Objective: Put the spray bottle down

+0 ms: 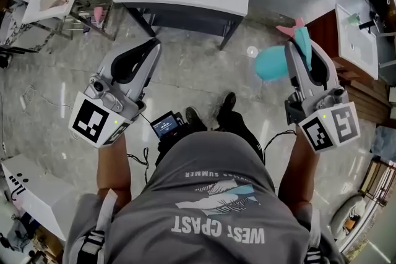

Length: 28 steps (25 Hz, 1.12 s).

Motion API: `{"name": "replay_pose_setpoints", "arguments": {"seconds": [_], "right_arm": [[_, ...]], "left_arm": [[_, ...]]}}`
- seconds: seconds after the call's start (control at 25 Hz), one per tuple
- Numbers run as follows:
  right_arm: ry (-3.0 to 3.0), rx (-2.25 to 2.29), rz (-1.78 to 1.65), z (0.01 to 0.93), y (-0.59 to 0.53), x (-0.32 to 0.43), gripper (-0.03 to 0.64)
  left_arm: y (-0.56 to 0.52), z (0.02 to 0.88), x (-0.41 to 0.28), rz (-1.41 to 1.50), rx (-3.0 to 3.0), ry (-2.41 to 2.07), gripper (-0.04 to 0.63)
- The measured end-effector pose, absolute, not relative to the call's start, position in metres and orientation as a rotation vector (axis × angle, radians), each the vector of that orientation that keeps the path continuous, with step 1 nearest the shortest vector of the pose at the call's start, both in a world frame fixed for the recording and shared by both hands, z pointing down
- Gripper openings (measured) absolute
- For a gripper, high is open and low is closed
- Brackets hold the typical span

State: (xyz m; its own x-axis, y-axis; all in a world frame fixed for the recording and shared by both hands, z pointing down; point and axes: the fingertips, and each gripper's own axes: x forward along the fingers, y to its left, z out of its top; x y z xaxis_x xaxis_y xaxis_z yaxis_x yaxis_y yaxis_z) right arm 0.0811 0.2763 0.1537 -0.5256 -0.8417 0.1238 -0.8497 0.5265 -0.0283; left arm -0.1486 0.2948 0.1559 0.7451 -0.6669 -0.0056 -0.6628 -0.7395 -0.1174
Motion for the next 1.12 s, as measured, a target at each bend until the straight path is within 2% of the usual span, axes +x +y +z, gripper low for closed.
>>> {"name": "replay_pose_setpoints", "arguments": {"seconds": [1.12], "right_arm": [[-2.796, 1.315, 0.215, 0.174, 0.109, 0.181, 0.097]], "left_arm": [[0.154, 0.162, -0.038, -0.152, -2.763, 1.250, 0.003]]}}
